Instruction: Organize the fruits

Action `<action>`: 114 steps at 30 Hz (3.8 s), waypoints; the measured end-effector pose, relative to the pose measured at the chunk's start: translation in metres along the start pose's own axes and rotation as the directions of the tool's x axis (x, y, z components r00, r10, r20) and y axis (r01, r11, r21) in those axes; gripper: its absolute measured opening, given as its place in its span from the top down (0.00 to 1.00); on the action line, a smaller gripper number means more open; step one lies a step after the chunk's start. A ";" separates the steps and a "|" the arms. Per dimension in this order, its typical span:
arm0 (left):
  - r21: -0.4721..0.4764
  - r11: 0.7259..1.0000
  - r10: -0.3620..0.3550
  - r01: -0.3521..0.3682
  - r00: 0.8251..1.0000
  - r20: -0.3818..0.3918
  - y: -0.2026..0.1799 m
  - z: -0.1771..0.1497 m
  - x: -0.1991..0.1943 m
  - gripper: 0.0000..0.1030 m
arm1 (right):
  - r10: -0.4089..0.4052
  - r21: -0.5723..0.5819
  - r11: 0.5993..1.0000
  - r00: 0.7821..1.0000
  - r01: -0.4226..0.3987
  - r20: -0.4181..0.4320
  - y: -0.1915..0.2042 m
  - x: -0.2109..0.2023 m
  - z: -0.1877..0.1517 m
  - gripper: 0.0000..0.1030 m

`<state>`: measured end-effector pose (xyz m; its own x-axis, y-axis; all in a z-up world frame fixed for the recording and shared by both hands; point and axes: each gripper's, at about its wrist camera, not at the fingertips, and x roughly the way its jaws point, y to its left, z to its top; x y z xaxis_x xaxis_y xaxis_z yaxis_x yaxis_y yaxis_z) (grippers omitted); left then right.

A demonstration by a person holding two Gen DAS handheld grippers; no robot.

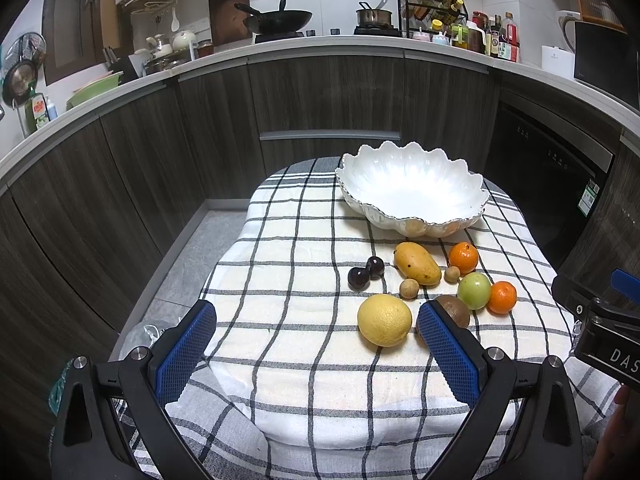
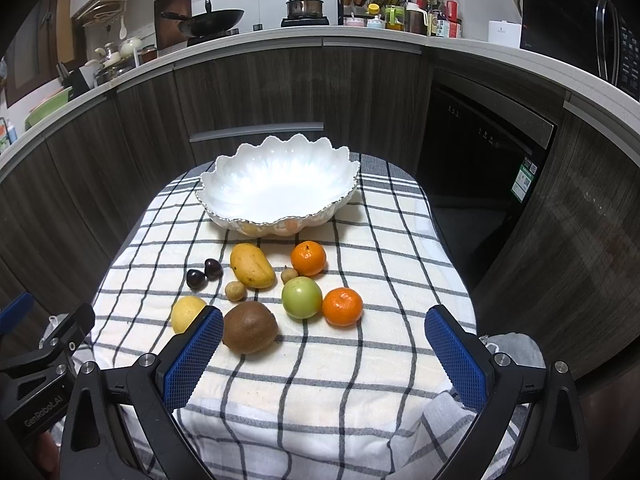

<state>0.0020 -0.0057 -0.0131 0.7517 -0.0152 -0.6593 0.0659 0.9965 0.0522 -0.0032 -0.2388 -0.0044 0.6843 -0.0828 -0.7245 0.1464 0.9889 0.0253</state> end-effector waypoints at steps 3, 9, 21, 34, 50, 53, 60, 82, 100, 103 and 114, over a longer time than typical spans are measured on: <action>0.000 1.000 0.000 0.000 1.000 0.000 0.000 0.000 0.000 0.00 | 0.000 0.000 1.000 1.000 0.000 0.000 0.000 0.000 0.000 0.01; 0.001 1.000 0.000 0.000 1.000 0.000 0.000 0.000 0.000 0.00 | 0.000 0.000 1.000 1.000 0.000 0.000 0.000 0.000 -0.001 0.01; 0.006 1.000 -0.003 0.003 1.000 0.002 -0.001 -0.001 0.002 0.00 | 0.002 -0.001 1.000 1.000 -0.002 -0.001 0.000 0.001 0.000 0.01; 0.061 0.998 -0.027 0.035 0.992 -0.127 -0.015 -0.008 0.054 0.00 | -0.020 -0.030 0.999 0.999 0.019 -0.028 0.003 0.037 0.004 0.01; 0.063 0.996 -0.047 0.064 0.971 -0.236 -0.039 0.002 0.112 0.06 | -0.026 0.012 1.000 0.994 0.027 -0.109 -0.008 0.084 0.006 0.01; 0.068 0.995 -0.057 0.077 0.965 -0.254 -0.045 0.001 0.120 0.06 | -0.025 0.024 0.999 0.992 0.028 -0.122 -0.012 0.090 0.005 0.01; 0.071 0.992 -0.075 0.102 0.947 -0.312 -0.055 -0.004 0.141 0.22 | -0.029 0.046 0.998 0.989 0.036 -0.147 -0.020 0.104 0.004 0.01; 0.054 0.985 -0.131 0.165 0.912 -0.390 -0.061 -0.015 0.163 0.43 | -0.040 0.044 0.998 0.982 0.049 -0.185 -0.020 0.124 -0.001 0.01; 0.073 0.987 -0.113 0.142 0.945 -0.307 -0.065 0.006 0.153 0.44 | 0.007 0.069 0.998 0.974 0.009 -0.228 -0.027 0.141 0.001 0.27; 0.073 0.987 -0.112 0.140 0.946 -0.303 -0.067 0.005 0.152 0.44 | -0.005 0.067 0.998 0.968 0.022 -0.251 -0.030 0.145 -0.002 0.32; 0.059 0.990 -0.105 0.129 0.945 -0.309 -0.065 0.008 0.158 0.44 | -0.033 0.040 0.998 0.952 0.047 -0.303 -0.030 0.166 -0.002 0.40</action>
<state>0.1211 -0.0739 -0.1148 0.5010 -0.0931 -0.8604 0.2005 0.9796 0.0107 0.1046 -0.2817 -0.1267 0.4303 -0.0735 -0.8997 0.2069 0.9782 0.0190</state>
